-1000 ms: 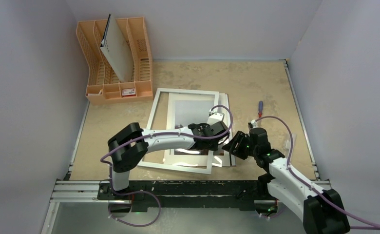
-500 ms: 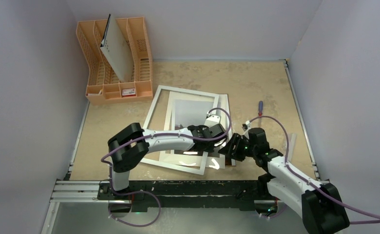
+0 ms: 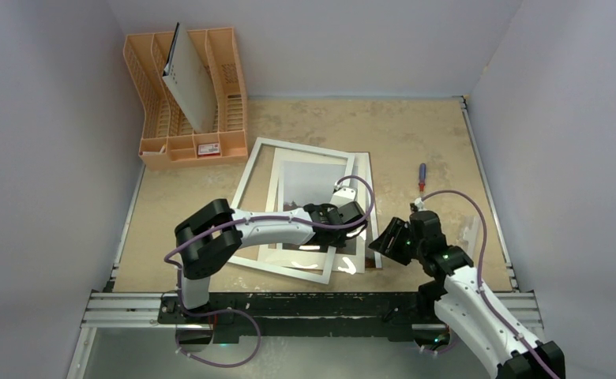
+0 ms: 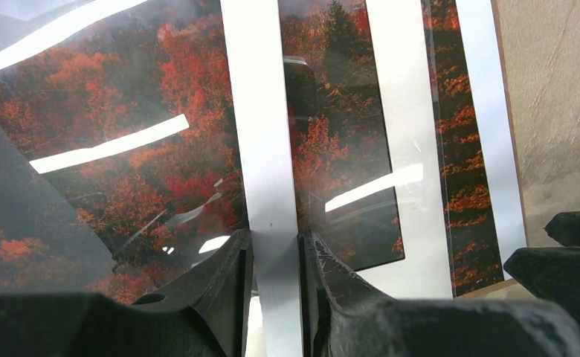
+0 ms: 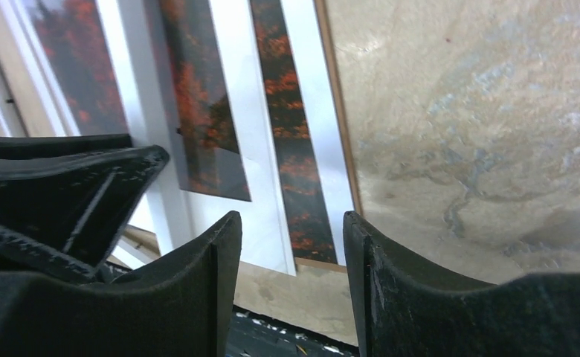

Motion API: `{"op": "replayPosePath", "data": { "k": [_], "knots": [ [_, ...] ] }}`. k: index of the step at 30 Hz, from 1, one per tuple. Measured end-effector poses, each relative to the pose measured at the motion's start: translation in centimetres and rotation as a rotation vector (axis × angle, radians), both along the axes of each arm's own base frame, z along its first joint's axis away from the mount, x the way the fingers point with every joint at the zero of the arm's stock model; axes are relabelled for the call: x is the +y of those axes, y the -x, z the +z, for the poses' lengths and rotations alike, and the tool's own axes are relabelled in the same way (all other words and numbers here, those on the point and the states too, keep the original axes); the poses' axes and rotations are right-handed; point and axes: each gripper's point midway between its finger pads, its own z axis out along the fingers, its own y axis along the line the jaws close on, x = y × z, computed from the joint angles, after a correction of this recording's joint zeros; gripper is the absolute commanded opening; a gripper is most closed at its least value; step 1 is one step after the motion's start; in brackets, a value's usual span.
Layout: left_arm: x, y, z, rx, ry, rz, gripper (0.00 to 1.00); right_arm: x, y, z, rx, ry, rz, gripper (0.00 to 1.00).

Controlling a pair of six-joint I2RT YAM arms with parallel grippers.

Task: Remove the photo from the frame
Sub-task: Remove the photo frame item from the photo frame.

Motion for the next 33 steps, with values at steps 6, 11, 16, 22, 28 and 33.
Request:
{"op": "replayPosePath", "data": {
  "k": [6,11,16,22,28,33],
  "knots": [
    [0.0,0.0,-0.1,0.0,0.003,-0.002,0.0,-0.4,0.9,-1.3,0.072,0.036,0.009,0.52],
    [-0.1,-0.1,-0.1,-0.002,0.005,-0.005,0.0,-0.4,1.0,-1.4,0.073,0.04,0.015,0.52],
    [-0.1,-0.2,-0.1,-0.002,0.008,-0.004,0.0,-0.4,1.0,-1.5,0.075,0.042,0.019,0.52],
    [-0.1,-0.1,-0.1,-0.001,0.009,-0.004,0.0,-0.4,1.3,-1.8,0.095,0.049,0.03,0.52],
    [-0.1,-0.2,-0.1,-0.001,0.01,-0.004,0.0,-0.3,1.3,-2.1,0.107,0.048,0.043,0.51],
    [-0.2,-0.3,0.0,-0.003,0.014,-0.003,0.0,0.0,1.4,-2.1,0.109,0.041,0.061,0.46]
  ]
}}
